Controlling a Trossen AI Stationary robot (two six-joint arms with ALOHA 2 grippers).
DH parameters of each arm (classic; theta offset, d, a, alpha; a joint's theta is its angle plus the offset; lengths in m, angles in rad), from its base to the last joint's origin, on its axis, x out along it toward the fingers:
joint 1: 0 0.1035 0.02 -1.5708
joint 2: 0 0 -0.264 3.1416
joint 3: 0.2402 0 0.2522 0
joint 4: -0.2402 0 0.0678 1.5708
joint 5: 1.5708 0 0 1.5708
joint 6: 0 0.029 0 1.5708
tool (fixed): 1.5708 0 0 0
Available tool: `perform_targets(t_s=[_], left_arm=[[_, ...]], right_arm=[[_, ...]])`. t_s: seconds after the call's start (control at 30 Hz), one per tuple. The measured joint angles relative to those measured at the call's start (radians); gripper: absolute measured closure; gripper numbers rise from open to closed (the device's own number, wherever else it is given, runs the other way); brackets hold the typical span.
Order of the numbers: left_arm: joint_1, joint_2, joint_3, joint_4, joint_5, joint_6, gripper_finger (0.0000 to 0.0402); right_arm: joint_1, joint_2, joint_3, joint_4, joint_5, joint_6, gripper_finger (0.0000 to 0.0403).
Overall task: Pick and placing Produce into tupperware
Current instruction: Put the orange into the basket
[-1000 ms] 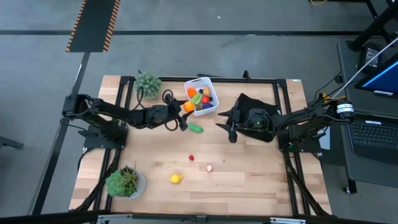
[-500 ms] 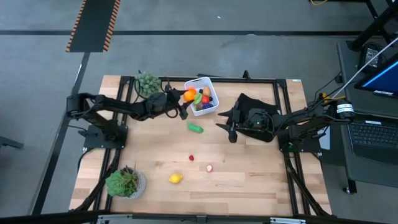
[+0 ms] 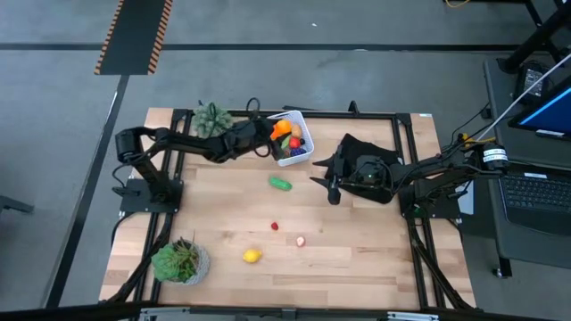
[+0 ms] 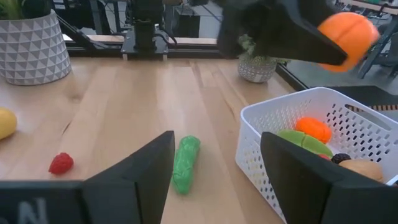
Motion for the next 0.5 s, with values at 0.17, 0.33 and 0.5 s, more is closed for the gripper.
perform_targets(t_s=[0.17,0.33,0.5], left_arm=[[0.027,0.001,0.115,-0.242,0.067,0.008,0.0161],[0.061,0.002,0.267,-0.545,0.135,0.008,0.0161],[0.088,0.006,0.404,-0.767,0.157,0.019,0.0161]], right_arm=[[0.000,0.000,0.000,0.000,0.000,0.026,0.0163],[0.000,0.000,0.000,-0.029,-0.001,0.049,0.0163],[0.000,0.000,0.000,-0.145,-0.002,0.117,0.0163]])
